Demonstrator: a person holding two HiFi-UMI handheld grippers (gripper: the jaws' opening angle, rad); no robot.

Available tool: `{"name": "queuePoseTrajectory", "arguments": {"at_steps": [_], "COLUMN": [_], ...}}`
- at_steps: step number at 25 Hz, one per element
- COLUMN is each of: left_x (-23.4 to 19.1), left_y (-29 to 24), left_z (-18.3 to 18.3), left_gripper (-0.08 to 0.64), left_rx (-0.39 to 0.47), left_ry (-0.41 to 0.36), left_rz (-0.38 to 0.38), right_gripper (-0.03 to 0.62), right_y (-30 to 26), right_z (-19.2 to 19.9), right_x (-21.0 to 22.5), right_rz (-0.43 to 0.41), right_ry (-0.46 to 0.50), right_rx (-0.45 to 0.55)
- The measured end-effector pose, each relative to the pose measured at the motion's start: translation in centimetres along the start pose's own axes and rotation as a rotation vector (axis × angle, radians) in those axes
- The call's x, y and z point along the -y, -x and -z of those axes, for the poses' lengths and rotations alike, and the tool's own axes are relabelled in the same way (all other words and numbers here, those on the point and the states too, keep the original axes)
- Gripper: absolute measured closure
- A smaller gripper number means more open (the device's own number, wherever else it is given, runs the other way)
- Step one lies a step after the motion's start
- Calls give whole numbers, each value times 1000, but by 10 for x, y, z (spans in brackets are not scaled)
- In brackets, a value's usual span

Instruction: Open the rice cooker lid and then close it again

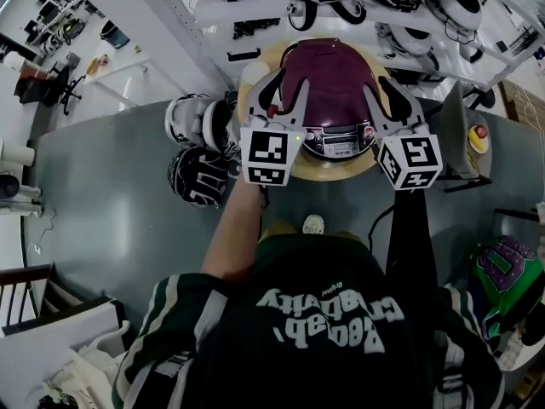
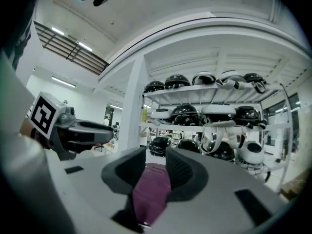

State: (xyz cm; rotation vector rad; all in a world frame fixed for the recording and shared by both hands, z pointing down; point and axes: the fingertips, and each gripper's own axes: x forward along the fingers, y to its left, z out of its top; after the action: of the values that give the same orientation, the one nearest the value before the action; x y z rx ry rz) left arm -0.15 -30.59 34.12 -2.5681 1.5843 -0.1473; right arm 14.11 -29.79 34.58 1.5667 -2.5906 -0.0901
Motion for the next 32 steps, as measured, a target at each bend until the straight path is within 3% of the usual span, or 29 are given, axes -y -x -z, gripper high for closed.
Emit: {"name": "queuePoseTrajectory", "arguments": {"at_steps": [7,18,32], "left_x": [2,11,19], "left_y": [-2,-12,-13], "left_z": [9,12,29], "left_gripper": [430,430,430], "left_rx": [-10,-14,-45], "left_ry": [13,24,43], "left_rz": [-6,20,32], "right_gripper": [459,453,459], "right_y": [-8,-5,7], "right_z": [23,87,144], "right_x": [-19,-58,-79], "right_rz": [-101,-280,-336], "right_ry": [-21,-37,-53], "right_rx": [-75,-289,-425]}}
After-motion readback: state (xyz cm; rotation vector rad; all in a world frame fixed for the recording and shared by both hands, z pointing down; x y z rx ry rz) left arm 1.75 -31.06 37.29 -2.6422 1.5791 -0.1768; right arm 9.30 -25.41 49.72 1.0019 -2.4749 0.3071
